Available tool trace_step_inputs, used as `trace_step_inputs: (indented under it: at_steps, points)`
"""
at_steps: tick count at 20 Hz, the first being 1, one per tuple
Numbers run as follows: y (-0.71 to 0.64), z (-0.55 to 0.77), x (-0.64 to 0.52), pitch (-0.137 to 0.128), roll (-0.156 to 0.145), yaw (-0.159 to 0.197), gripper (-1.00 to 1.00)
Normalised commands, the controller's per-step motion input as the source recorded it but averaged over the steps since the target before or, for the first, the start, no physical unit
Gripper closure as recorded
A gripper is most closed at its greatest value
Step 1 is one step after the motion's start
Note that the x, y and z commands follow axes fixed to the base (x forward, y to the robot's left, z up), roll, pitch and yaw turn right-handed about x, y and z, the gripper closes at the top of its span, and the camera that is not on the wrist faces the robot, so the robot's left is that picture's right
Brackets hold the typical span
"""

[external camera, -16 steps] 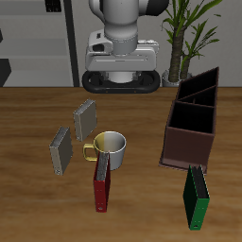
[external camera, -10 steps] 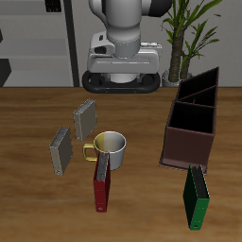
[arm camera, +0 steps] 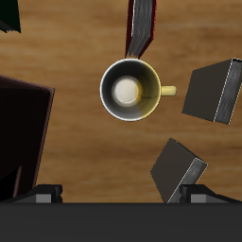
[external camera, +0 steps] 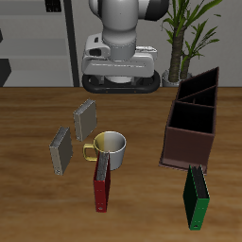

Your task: Place the white-yellow mug into the left desk caddy's left compartment and place the red book into the left desk caddy's front compartment

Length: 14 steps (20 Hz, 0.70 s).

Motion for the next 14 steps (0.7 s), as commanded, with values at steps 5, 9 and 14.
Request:
trace_step_inputs:
  at_steps: [5, 9, 14]
  points:
    - [-0.41, 0.07, 0.10, -0.029, -0.019, -0.018, -1.00]
    - [-0.44, 0.08, 0.10, -0.095, -0.018, 0.054, -1.00]
    - [-0.27, -0.13, 0.20, 0.009, 0.032, -0.038, -1.00]
